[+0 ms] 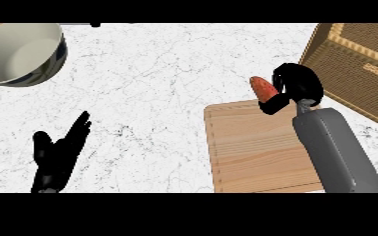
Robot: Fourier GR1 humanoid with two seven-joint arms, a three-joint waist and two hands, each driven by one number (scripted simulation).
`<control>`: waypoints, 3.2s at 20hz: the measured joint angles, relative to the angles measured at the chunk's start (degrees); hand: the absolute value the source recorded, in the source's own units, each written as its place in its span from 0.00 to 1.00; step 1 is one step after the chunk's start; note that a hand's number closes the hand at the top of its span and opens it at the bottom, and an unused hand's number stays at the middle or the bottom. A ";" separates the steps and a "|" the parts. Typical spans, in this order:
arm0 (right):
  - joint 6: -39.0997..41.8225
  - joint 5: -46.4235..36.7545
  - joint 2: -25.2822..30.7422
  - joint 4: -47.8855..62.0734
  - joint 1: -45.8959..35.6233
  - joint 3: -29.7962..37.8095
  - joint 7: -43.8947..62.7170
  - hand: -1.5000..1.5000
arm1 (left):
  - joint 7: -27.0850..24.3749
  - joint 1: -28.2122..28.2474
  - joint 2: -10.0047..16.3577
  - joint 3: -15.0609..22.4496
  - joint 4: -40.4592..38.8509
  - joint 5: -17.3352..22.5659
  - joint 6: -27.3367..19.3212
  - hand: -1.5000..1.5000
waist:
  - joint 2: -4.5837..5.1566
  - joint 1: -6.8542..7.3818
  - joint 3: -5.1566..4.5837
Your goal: Pick the sweet potato from the cutting board and place it in the basket
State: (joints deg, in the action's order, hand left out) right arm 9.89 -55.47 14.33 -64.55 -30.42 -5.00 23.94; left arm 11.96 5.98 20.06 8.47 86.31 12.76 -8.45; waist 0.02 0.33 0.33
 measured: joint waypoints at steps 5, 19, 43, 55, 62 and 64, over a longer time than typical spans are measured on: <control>-15.51 1.42 -9.20 -5.55 -7.59 8.12 11.52 1.00 | -0.16 -0.35 -0.48 0.30 -0.82 -0.13 0.20 0.50 | -0.28 0.27 0.16; -24.79 -12.95 -4.96 -5.13 -31.92 16.52 32.91 1.00 | -0.15 -0.87 -0.32 -0.48 -2.28 -0.24 2.08 0.50 | -0.42 0.26 0.34; -29.32 -3.56 13.98 18.20 -35.24 31.16 18.63 1.00 | -0.36 -0.93 -2.42 -1.33 -1.79 -2.37 2.22 0.50 | 0.03 0.95 0.39; -38.69 8.51 14.60 25.66 -29.39 39.66 3.77 1.00 | 1.11 -0.72 -2.45 -2.15 -1.08 -2.66 2.94 0.50 | -0.03 0.89 0.36; -39.27 4.07 19.54 31.67 -25.54 37.88 5.23 0.00 | 0.53 -0.55 -2.58 -2.67 -1.51 -2.86 3.50 0.50 | -0.09 0.68 0.37; -37.94 3.40 20.36 32.44 -24.72 36.85 4.49 0.00 | 0.84 -0.44 -2.53 -2.95 -1.42 -2.77 3.66 0.50 | -0.20 0.55 0.38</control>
State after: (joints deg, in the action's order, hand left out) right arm -28.06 -52.07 34.70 -32.11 -55.13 31.85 28.44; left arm 12.80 5.55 17.53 5.52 84.88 10.00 -4.79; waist -0.17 0.87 0.71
